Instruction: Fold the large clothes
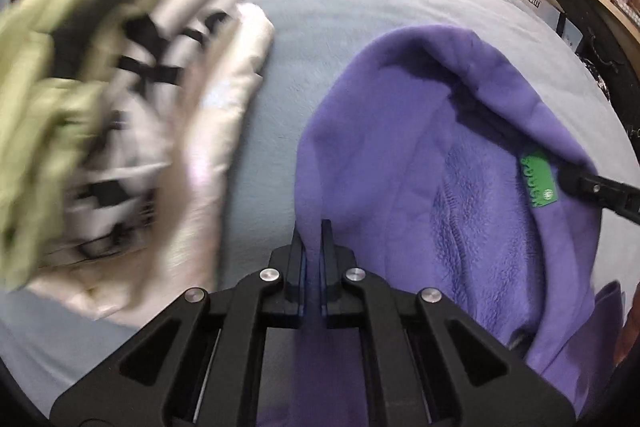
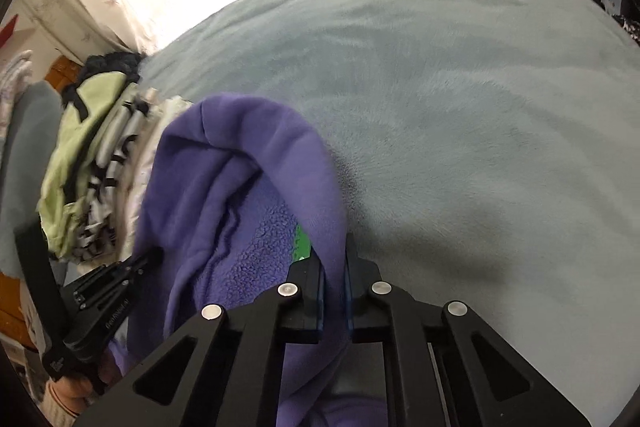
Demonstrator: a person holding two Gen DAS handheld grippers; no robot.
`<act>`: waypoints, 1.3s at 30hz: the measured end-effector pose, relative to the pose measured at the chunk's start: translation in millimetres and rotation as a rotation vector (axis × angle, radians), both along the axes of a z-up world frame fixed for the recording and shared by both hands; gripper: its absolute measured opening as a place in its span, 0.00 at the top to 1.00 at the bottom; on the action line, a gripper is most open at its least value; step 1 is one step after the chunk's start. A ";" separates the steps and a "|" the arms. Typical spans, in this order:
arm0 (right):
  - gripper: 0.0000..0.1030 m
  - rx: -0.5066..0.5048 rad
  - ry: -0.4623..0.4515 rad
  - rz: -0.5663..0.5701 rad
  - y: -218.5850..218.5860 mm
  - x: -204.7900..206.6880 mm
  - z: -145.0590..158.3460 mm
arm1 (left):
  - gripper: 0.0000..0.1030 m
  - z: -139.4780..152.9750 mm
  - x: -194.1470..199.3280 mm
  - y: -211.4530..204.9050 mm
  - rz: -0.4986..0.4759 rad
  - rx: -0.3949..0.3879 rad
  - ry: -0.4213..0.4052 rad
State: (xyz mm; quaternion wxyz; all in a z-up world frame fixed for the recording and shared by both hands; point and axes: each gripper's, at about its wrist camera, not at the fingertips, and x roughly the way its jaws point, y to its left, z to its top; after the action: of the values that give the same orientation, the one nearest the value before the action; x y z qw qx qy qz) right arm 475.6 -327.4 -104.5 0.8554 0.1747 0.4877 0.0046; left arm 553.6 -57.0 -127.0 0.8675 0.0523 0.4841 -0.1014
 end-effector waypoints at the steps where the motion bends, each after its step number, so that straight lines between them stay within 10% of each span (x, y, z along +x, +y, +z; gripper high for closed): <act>1: 0.93 0.007 -0.015 0.001 0.9 -16.0 6.3 | 0.98 6.0 -4.8 4.5 0.005 0.002 -0.010; 14: 0.93 -0.031 -0.350 0.169 33.4 -200.5 115.1 | 0.98 122.1 -156.9 52.1 -0.093 -0.112 -0.194; 25: 0.82 -0.057 -0.066 0.083 10.4 -332.8 7.2 | 0.97 39.4 -302.6 103.8 -0.112 -0.082 -0.031; 28: 0.67 -0.003 -0.043 0.055 1.7 -361.8 -4.6 | 0.97 27.3 -333.5 120.4 -0.112 -0.124 0.013; 30: 0.45 0.028 -0.064 0.034 1.0 -381.1 -5.6 | 0.97 24.7 -347.7 131.3 -0.116 -0.187 0.040; 35: 0.27 0.197 -0.121 0.032 10.3 -419.0 6.6 | 0.96 25.8 -370.4 144.3 -0.152 -0.450 0.102; 39: 0.17 0.306 -0.142 0.034 19.8 -416.7 20.1 | 0.63 24.3 -370.2 143.0 -0.162 -0.660 0.139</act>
State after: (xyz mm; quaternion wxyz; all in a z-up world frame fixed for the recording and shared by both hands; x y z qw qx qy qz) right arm 58.9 -307.6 -84.4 0.8510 0.2937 0.4224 0.1054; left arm 183.4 86.0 -102.7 0.7918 -0.1999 0.4772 -0.3246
